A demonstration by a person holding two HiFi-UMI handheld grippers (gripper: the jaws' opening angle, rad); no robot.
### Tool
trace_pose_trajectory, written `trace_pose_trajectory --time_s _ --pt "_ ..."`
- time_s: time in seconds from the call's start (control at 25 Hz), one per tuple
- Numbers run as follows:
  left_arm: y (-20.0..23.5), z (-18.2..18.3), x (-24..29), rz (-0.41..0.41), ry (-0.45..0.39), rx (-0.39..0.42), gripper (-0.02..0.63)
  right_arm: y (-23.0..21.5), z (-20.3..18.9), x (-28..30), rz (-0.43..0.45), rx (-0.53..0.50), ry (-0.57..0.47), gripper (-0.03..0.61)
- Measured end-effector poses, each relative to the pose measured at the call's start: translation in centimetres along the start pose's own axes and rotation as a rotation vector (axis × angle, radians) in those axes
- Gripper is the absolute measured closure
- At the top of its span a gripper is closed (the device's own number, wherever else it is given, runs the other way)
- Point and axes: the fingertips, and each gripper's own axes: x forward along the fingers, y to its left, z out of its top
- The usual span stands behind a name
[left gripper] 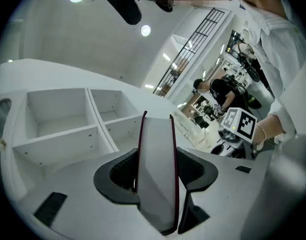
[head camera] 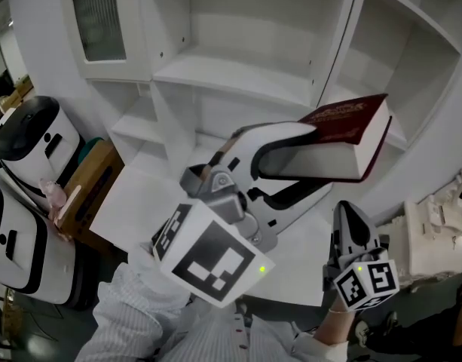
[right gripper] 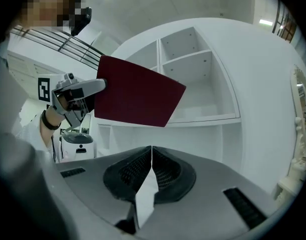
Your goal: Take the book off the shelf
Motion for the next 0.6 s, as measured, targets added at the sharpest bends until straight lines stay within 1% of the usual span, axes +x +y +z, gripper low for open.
trace_pose_trajectory --time_s 0.24,0.36,0.6 --pt "-0.4 -3.1 -2.9 0.035 0.072 -0.112 0.382 2.5 -0.9 1.7 0.075 0.01 0.014 0.563" --pt "-0.9 -5.5 -4.0 0.042 0.129 -0.159 0.382 3.5 -1.2 2.7 0.105 0.014 0.017 0.563" --pt "-2.3 -10.8 -5.5 0.069 0.216 -0.261 0.382 5.1 -2.0 4.4 0.14 0.021 0.026 0.563"
